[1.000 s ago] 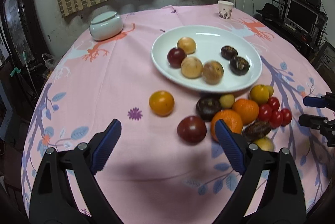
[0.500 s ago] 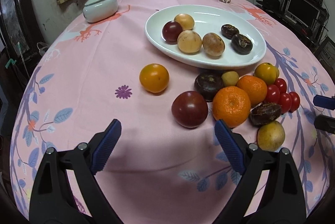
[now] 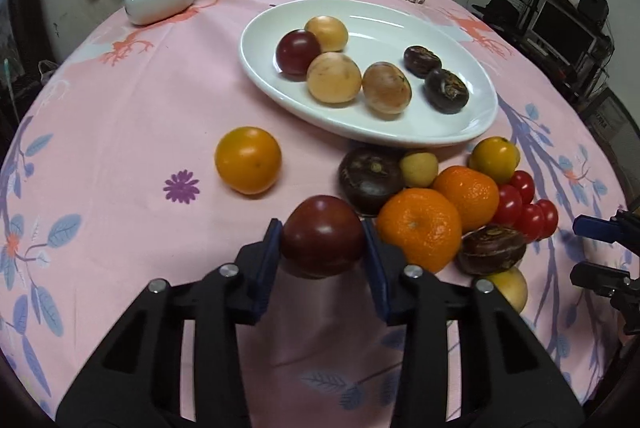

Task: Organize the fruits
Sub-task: 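Grasp a dark red tomato with the left tool while the right tool grasps a red cherry tomato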

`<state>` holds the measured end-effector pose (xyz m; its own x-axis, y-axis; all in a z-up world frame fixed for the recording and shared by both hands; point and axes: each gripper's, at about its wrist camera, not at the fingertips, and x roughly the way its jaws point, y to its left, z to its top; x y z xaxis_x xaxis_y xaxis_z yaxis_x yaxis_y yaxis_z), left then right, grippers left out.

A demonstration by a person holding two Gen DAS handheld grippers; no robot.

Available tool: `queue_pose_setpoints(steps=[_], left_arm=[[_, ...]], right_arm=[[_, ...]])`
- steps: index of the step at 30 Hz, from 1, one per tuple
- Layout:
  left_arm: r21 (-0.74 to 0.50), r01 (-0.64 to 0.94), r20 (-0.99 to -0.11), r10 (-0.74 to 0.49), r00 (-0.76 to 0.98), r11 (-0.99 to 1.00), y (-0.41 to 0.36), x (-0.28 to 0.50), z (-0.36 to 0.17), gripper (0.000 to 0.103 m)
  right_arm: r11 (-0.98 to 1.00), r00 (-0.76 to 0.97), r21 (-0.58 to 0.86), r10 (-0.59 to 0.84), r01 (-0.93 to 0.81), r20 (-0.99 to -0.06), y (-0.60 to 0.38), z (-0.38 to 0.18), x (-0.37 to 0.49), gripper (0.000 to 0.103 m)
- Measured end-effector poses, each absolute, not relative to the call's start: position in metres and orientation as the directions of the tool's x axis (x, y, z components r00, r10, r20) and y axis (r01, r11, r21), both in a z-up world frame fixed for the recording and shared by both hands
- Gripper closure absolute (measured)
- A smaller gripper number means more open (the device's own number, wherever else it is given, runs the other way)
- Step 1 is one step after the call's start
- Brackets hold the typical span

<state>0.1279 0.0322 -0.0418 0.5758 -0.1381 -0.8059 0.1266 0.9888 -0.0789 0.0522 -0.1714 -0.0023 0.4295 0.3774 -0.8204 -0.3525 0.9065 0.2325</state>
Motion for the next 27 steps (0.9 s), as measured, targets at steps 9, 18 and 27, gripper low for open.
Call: queue_pose_setpoints(steps=[9, 18, 27], left_arm=[[-0.067, 0.153, -0.802, -0.144, 0.579, 0.986, 0.032, 0.114, -0.042, 0.062], [-0.103, 0.142, -0.809, -0.166, 0.564, 0.985, 0.033, 0.117, -0.046, 0.062], [-0.097, 0.135, -0.811, -0.157, 0.564, 0.986, 0.033, 0.111, -0.042, 0.062]], right_arm=[[0.923, 0.423, 0.096, 0.261, -0.373, -0.868, -0.162, -0.017, 0.074, 0.039], [0.91, 0.41, 0.056, 0.239, -0.411, -0.88, -0.149, -0.023, 0.088, 0.07], [0.906, 0.423, 0.149, 0.325, -0.397, -0.846, -0.164, -0.008, 0.075, 0.074]])
